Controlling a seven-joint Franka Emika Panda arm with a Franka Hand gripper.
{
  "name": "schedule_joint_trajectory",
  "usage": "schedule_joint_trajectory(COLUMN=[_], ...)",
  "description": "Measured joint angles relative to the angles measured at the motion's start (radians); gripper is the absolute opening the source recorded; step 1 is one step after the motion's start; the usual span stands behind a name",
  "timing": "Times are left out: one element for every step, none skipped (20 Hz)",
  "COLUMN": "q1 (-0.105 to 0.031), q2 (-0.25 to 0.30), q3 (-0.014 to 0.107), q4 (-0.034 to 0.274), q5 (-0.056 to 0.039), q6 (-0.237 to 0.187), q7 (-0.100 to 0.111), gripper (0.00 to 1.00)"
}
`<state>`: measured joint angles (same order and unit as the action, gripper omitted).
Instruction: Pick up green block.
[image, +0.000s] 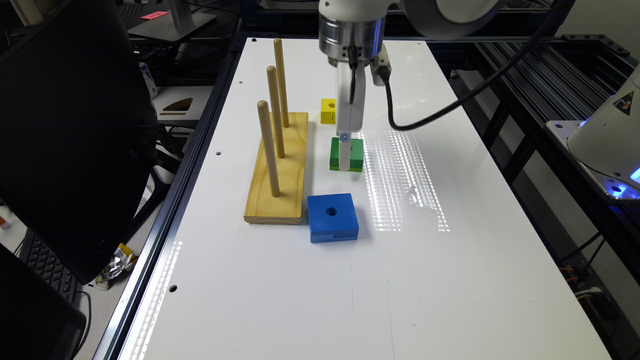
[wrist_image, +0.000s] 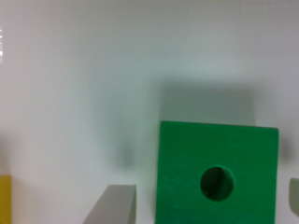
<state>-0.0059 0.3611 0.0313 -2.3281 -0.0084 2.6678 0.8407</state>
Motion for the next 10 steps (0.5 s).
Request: schedule_joint_trajectory(q1=[0.0,0.0,0.0,0.0,0.0,0.0,0.0,0.0,0.0,0.0], q2=[0.014,0.024,0.028,0.028,0.028,0.028,0.028,0.028,0.028,0.027], q3=[0.0,0.0,0.0,0.0,0.0,0.0,0.0,0.0,0.0,0.0], q4=[0.0,0.0,0.002,0.002,0.002,0.002,0.002,0.002,0.002,0.002], q5=[0.0,-0.0001,-0.001,-0.001,-0.001,-0.001,-0.001,-0.001,-0.001,-0.0009], q6=[0.016,0.028,0.036,0.036,0.036,0.036,0.036,0.036,0.036,0.036], q7=[0.0,0.0,0.0,0.0,0.0,0.0,0.0,0.0,0.0,0.0], gripper=[1.0,1.0,1.0,1.0,1.0,1.0,1.0,1.0,1.0,0.0])
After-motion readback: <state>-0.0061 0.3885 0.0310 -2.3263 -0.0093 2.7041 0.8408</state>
